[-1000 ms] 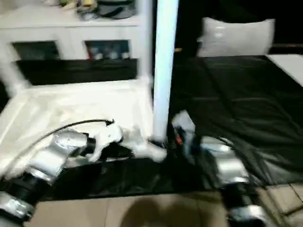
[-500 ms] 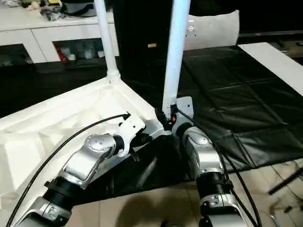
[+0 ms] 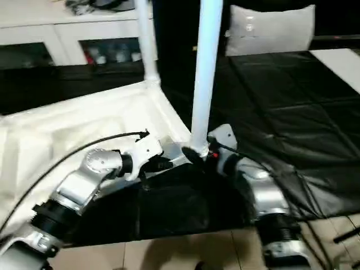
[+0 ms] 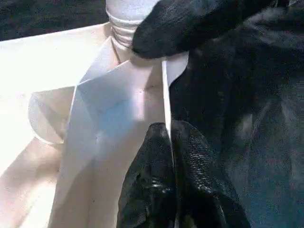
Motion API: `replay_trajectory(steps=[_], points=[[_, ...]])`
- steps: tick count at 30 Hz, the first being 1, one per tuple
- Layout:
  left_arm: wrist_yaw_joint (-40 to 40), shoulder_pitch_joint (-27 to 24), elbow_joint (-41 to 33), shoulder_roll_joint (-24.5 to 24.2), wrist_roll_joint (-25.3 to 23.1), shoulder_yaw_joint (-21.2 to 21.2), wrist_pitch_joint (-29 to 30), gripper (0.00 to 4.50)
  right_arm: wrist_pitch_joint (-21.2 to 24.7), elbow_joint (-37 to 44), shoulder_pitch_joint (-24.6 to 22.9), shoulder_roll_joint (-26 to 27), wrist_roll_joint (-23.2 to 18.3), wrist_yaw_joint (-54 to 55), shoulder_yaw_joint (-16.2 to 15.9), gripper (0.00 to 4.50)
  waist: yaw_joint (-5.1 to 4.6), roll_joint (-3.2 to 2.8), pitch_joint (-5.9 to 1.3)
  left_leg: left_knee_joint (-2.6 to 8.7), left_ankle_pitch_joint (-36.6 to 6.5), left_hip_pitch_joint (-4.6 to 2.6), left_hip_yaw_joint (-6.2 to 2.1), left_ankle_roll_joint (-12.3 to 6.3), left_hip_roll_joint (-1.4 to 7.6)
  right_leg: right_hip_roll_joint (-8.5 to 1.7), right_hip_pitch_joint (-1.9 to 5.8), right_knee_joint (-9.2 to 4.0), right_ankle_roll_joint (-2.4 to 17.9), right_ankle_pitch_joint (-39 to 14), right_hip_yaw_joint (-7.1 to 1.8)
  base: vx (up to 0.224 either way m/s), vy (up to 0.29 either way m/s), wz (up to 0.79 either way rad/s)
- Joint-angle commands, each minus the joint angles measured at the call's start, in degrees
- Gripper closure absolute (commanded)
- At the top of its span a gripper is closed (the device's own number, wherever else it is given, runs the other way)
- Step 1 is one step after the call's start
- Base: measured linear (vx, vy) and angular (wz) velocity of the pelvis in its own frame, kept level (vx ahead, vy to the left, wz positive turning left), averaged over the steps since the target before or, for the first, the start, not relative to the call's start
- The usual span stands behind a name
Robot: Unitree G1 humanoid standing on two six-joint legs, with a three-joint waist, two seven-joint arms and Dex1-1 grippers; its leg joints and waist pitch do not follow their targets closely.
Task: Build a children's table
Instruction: Rotate leg to tighten
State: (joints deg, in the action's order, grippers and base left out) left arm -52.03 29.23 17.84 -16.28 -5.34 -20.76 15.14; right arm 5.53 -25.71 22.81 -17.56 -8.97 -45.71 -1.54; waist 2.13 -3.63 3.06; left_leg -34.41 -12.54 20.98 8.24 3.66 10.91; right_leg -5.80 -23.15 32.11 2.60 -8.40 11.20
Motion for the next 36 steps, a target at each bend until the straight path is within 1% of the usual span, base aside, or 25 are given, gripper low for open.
replay_trajectory(steps=[1,2,3,4,5,6,7,8,9,10,11,12,13,14,15,16,17,19,21,24,29,32,33,35,36], points=[[-3.13,-0.51,1.90,-1.96,-1.16,-2.29,-1.20,4.50,-0.30,1.43,-0.07,-1.16,-1.32,-3.12,0.08,0.10,0.66,0.49,-4.82,2.87,1.23,0.59,-0.56,-9.48,2.54,-4.16,4.47,-1.84,9.45,-4.33,-4.60,0.000,0.000,0.00],[-6.90,-0.83,1.99,-3.89,-0.60,-3.01,-3.13,4.50,1.34,2.77,-0.21,-3.48,-2.96,-7.89,-0.38,0.10,0.96,0.60,-4.67,2.94,0.06,0.43,-0.36,-9.53,2.55,-4.20,4.42,-2.15,9.30,-6.43,-4.57,0.000,0.000,0.00],[-8.81,-0.95,2.05,-4.85,-0.21,-3.33,-3.94,4.50,2.24,3.61,-0.31,-4.68,-3.81,-10.43,-0.74,0.10,0.96,0.60,-4.67,2.94,0.06,0.43,-0.36,-9.53,2.55,-4.20,4.42,-2.15,9.30,-6.43,-4.57,0.000,0.000,0.00],[-11.51,-1.00,2.25,-6.27,0.21,-3.81,-5.54,4.50,3.16,4.81,-0.46,-6.33,-4.85,-14.14,-1.47,0.10,1.64,0.66,-4.50,3.08,-2.48,0.40,-0.20,-9.29,2.59,-4.15,4.62,-2.46,8.06,-10.61,-4.58,0.000,0.000,0.00],[-12.25,-0.95,2.40,-6.60,0.31,-3.93,-6.17,4.50,3.15,5.09,-0.51,-6.71,-5.08,-15.24,-1.72,0.10,1.79,0.56,-4.38,3.16,-3.09,0.31,-0.15,-8.98,2.66,-4.10,4.46,-2.73,7.64,-12.12,-4.53,0.000,0.000,0.00],[-13.48,-0.84,2.69,-7.12,0.50,-4.11,-7.26,4.50,3.04,5.53,-0.60,-7.32,-5.42,-17.10,-2.15,0.10,2.10,0.75,-4.26,3.21,-4.79,0.14,-0.03,-8.17,2.57,-4.06,4.32,-3.14,6.51,-15.33,-4.48,0.000,0.000,0.00],[-15.89,-0.60,3.24,-8.03,0.93,-4.42,-9.21,4.50,2.67,6.14,-0.70,-8.35,-5.97,-20.61,-2.98,0.10,2.16,0.80,-4.01,3.44,-6.51,0.15,0.01,-7.15,2.63,-4.00,4.30,-3.47,5.61,-18.21,-4.47,0.000,0.000,0.00],[-16.78,-0.45,3.43,-8.37,1.03,-4.58,-9.81,4.50,2.79,6.28,-0.69,-8.62,-6.18,-21.80,-3.30,0.10,2.35,0.93,-3.82,3.57,-8.26,-0.18,0.17,-6.12,2.48,-3.96,4.10,-3.98,4.51,-21.49,-4.63,0.000,0.000,0.00],[-17.46,-0.27,3.58,-8.63,1.10,-4.76,-10.12,4.50,2.84,6.41,-0.67,-8.80,-6.40,-22.87,-3.53,0.10,2.41,1.00,-3.71,3.62,-9.08,-0.43,0.28,-5.63,2.36,-3.85,3.92,-4.21,4.18,-23.12,-4.72,0.000,0.000,0.00],[-19.02,0.06,3.82,-9.14,1.29,-5.16,-10.73,4.50,3.00,6.68,-0.62,-9.10,-6.83,-24.89,-4.04,0.10,2.50,1.41,-3.58,3.68,-10.05,-0.47,0.43,-5.01,2.06,-3.80,4.00,-4.56,3.15,-26.16,-4.74,0.000,0.000,0.00],[-19.56,0.18,3.95,-9.31,1.38,-5.32,-11.06,4.50,3.10,6.78,-0.59,-9.23,-7.05,-25.49,-4.22,0.25,2.94,1.15,-3.74,3.64,-9.87,-0.98,0.50,-4.75,2.14,-3.87,3.70,-4.79,2.55,-27.71,-4.86,0.000,0.000,0.00],[-20.60,0.44,4.17,-9.61,1.49,-5.71,-11.70,4.50,3.34,7.00,-0.53,-9.41,-7.52,-26.73,-4.61,0.35,3.03,1.21,-3.72,3.69,-9.54,-0.91,0.49,-4.82,2.16,-3.81,3.73,-4.81,2.45,-27.69,-4.87,0.000,0.000,0.00],[-21.34,0.64,4.36,-9.81,1.56,-6.05,-12.21,4.50,3.59,7.18,-0.45,-9.52,-7.95,-27.66,-4.93,0.35,3.40,1.30,-3.87,3.73,-9.03,-1.00,0.41,-4.78,2.36,-3.76,3.65,-4.62,2.66,-26.82,-4.96,0.000,0.000,0.00],[-22.69,1.01,4.74,-10.04,1.87,-6.61,-13.27,4.50,4.00,7.41,-0.30,-9.86,-8.49,-29.18,-5.72,0.35,3.48,1.28,-3.90,3.77,-8.88,-1.00,0.36,-4.82,2.46,-3.77,3.64,-4.49,2.80,-26.29,-5.02,0.000,0.000,0.00],[-22.96,1.08,4.77,-10.06,1.93,-6.74,-13.46,4.50,3.94,7.30,-0.25,-9.93,-8.39,-29.54,-6.00,0.61,3.61,1.22,-4.00,3.77,-8.39,-0.92,0.34,-4.91,2.59,-3.72,3.63,-4.26,3.24,-24.95,-5.12,0.000,0.000,0.00],[-23.58,1.29,4.84,-10.03,1.96,-7.12,-13.86,4.50,3.83,6.85,-0.09,-10.10,-7.96,-30.53,-6.91,0.72,3.78,1.23,-4.11,3.77,-7.78,-0.90,0.30,-4.93,2.70,-3.74,3.63,-4.00,3.85,-23.46,-5.22,0.000,0.000,0.00],[-23.66,1.33,4.94,-10.01,1.94,-7.13,-13.97,4.50,3.89,6.81,-0.08,-10.13,-7.92,-30.69,-6.97,0.72,3.85,1.25,-4.18,3.76,-7.45,-0.89,0.32,-4.94,2.74,-3.77,3.66,-3.88,4.12,-22.70,-5.30,0.000,0.000,0.00],[-23.86,1.58,5.58,-9.79,1.75,-7.12,-14.65,4.50,4.18,6.75,-0.10,-10.16,-7.74,-31.31,-7.22,0.84,4.36,1.27,-4.37,3.68,-6.20,-0.80,0.35,-5.01,2.78,-3.81,3.73,-3.46,5.02,-20.55,-5.41,0.000,0.000,0.00],[-23.69,1.93,6.37,-9.53,1.50,-6.89,-15.12,4.50,4.68,6.79,-0.12,-10.21,-7.71,-31.81,-7.30,1.12,4.67,1.37,-4.41,3.62,-5.73,-0.74,0.45,-5.11,2.67,-3.79,3.78,-3.35,5.36,-19.69,-5.48,0.000,0.000,0.00],[-23.61,2.40,7.71,-9.34,1.16,-6.48,-15.92,4.50,4.98,6.75,-0.10,-10.55,-7.73,-32.85,-7.71,1.25,4.93,1.47,-4.38,3.54,-5.80,-0.68,0.53,-4.99,2.51,-3.77,3.82,-3.44,5.03,-20.40,-5.39,0.000,0.000,0.00],[-24.10,2.28,8.23,-9.79,1.54,-6.66,-16.58,4.50,5.07,6.66,-0.11,-10.81,-7.94,-33.56,-8.27,1.79,5.03,1.61,-4.23,3.59,-7.02,-0.79,0.58,-4.09,2.24,-3.73,3.77,-4.10,2.82,-24.88,-5.17,0.000,0.000,0.00],[-24.26,1.83,8.36,-9.85,1.64,-6.69,-16.74,4.50,5.63,6.83,-0.41,-10.60,-8.21,-33.92,-8.36,2.03,5.04,1.63,-4.29,3.65,-6.80,-0.83,0.47,-4.07,2.42,-3.67,3.71,-4.05,2.72,-24.68,-5.14,0.000,0.000,0.00],[-24.27,1.77,8.34,-9.82,1.65,-6.69,-16.71,4.50,5.71,6.89,-0.48,-10.59,-8.27,-33.98,-8.34,2.03,5.07,1.75,-4.32,3.64,-6.74,-0.82,0.47,-4.14,2.47,-3.70,3.69,-3.96,2.82,-24.29,-5.17,0.000,0.000,0.00],[-24.27,1.12,7.42,-9.53,2.77,-6.03,-15.25,4.50,7.03,7.72,-1.03,-10.13,-9.10,-33.59,-8.08,2.29,5.09,1.87,-4.38,3.64,-6.56,-0.79,0.52,-4.17,2.56,-3.74,3.72,-3.82,3.24,-23.48,-5.24,0.000,0.000,0.00],[-24.28,0.91,7.10,-9.41,3.16,-5.82,-14.78,4.50,7.33,8.13,-1.27,-10.04,-9.21,-33.46,-8.10,2.34,5.11,1.85,-4.37,3.67,-6.36,-0.76,0.49,-4.16,2.60,-3.73,3.75,-3.74,3.36,-23.10,-5.27,0.000,0.000,0.00]])
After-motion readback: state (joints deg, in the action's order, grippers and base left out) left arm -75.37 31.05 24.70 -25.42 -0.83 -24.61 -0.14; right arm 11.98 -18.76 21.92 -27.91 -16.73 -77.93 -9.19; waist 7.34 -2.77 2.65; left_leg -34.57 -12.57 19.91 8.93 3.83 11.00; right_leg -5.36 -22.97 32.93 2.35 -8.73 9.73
